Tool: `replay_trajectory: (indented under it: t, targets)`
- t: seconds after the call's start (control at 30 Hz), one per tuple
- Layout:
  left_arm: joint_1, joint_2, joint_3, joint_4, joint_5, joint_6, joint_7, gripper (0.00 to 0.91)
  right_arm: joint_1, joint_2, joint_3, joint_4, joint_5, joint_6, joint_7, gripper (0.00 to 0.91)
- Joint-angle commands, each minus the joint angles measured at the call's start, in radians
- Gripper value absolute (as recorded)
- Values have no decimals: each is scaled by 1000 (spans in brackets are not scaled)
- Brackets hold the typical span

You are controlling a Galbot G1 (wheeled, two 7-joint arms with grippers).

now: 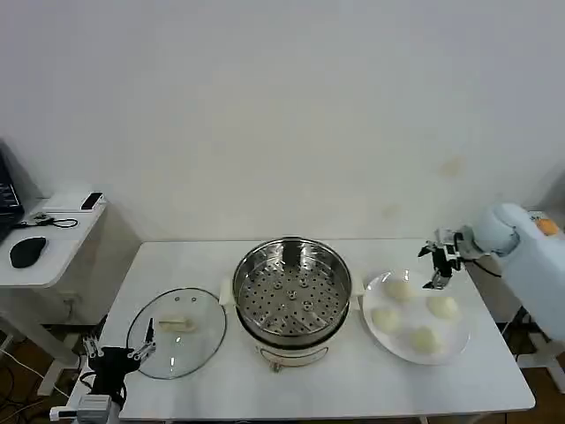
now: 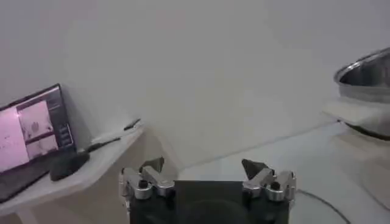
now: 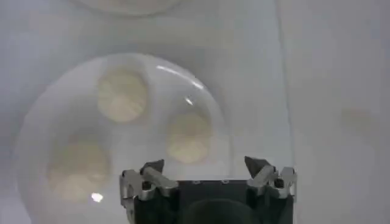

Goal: Take steamed baozi put them in steamer then cover it.

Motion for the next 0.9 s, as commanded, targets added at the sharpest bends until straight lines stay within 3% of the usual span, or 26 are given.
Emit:
replay_trajectory:
  t: [0.03,0.33,0.7,0.9]
  targets:
    - [9,-5,-3,5,14,2,-1,907,-5,101,13,-107,-159,38,-14,907]
    - [27,-15,5,20,29,-3,-5,907,-92,171,136,-141,-241,38,25,907]
    - [23,-16,13,48,36,-8,-11,907,-91,215,163,-225,-257,30,75,907]
    - [22,-9,9,52,36,-6,-7,907,-92,229,162,-232,-238,17,75,907]
